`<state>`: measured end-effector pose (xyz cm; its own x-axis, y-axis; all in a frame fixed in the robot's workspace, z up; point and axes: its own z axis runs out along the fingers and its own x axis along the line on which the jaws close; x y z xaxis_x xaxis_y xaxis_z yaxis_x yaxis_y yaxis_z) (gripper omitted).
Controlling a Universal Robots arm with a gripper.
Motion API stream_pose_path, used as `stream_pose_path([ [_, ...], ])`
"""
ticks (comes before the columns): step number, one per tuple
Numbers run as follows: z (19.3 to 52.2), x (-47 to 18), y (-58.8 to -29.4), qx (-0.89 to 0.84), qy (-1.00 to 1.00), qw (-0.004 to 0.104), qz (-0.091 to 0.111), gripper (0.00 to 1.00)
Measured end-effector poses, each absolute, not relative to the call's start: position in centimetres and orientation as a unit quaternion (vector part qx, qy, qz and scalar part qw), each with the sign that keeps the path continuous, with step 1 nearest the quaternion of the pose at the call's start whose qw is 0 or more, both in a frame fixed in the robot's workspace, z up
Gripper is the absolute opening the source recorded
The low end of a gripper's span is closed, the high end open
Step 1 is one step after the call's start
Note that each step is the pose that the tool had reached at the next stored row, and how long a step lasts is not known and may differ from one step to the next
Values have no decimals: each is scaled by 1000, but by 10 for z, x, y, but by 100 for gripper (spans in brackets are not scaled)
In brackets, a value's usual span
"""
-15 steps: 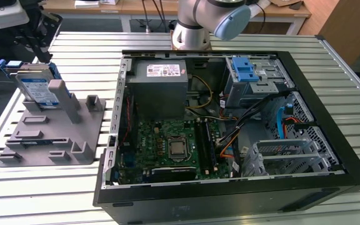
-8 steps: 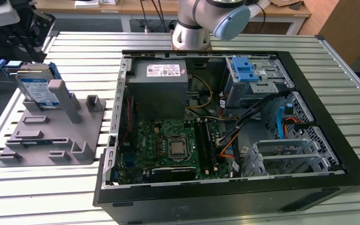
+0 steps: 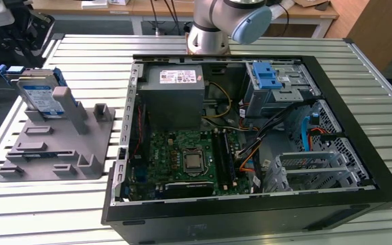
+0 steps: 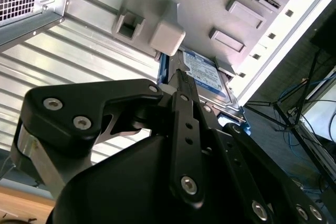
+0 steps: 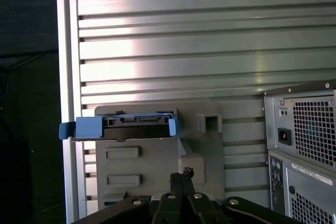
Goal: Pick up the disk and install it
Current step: 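Reach for the disk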
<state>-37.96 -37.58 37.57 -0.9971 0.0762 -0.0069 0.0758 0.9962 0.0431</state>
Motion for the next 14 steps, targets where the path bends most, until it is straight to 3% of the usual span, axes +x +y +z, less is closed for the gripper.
stream_pose_path([
  [14, 374, -400, -365, 38, 999, 2, 21, 11],
])
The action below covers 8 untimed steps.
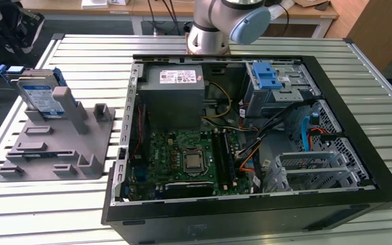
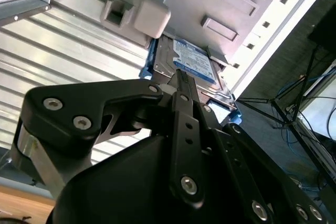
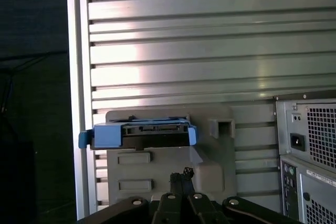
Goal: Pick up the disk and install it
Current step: 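Reach for the disk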
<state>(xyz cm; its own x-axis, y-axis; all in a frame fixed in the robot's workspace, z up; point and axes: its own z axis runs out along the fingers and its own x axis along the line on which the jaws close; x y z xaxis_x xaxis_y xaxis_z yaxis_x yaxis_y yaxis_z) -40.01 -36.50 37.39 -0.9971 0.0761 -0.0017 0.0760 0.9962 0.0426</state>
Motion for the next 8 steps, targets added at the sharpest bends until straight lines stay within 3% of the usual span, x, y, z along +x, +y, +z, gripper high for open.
stream_pose_path([
  [8, 369, -424, -355, 38, 999, -3, 21, 11],
])
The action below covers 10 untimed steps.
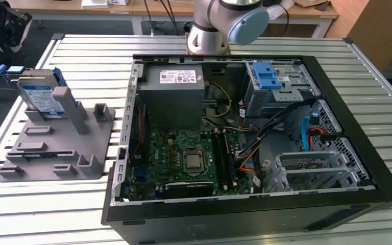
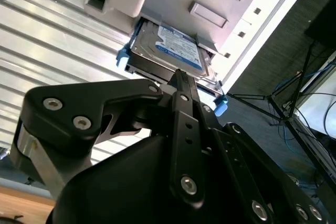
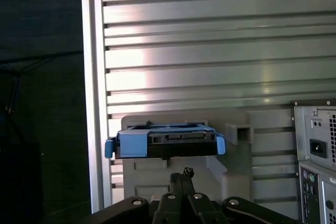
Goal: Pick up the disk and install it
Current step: 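Reach for the disk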
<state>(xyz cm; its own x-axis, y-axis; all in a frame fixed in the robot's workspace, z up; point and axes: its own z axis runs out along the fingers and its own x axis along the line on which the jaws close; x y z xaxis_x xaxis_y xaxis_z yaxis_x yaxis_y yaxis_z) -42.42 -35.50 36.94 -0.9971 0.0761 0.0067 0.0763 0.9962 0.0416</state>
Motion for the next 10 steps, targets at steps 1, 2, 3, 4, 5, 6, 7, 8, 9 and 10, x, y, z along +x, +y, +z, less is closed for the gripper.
stream_pose_path([
  [1, 369, -427, -354, -38, -999, 3, -21, 11],
  [2, 368, -430, -352, -38, -999, 4, -21, 11],
  [3, 368, -433, -351, -38, -999, 4, -21, 11],
  [4, 367, -436, -350, -38, -999, 5, -21, 11],
  [5, 367, -439, -349, -38, -999, 6, -21, 11],
  [6, 367, -441, -348, -38, -999, 6, -21, 11],
  [7, 366, -443, -347, -38, -999, 7, -21, 11],
  [8, 366, -444, -347, -38, -999, 8, -21, 11],
  [9, 366, -444, -347, -38, -999, 8, -21, 11],
  [10, 366, -444, -347, -38, -999, 8, -21, 11],
])
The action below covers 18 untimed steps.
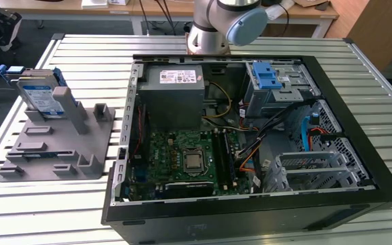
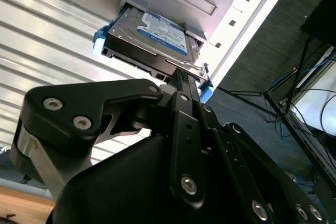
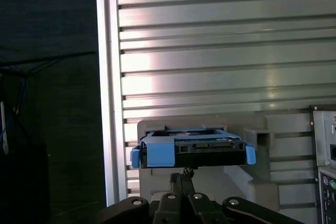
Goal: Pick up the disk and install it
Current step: 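Reach for the disk, then pick up the disk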
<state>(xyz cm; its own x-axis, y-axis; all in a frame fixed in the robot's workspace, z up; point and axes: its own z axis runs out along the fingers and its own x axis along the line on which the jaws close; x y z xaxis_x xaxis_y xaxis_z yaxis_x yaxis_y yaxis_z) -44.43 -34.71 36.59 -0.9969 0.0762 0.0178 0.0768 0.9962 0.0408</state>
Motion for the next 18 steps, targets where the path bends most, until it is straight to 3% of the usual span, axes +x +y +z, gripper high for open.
stream_pose_path([
  [18, 366, -449, -347, -35, -999, 8, -21, 11],
])
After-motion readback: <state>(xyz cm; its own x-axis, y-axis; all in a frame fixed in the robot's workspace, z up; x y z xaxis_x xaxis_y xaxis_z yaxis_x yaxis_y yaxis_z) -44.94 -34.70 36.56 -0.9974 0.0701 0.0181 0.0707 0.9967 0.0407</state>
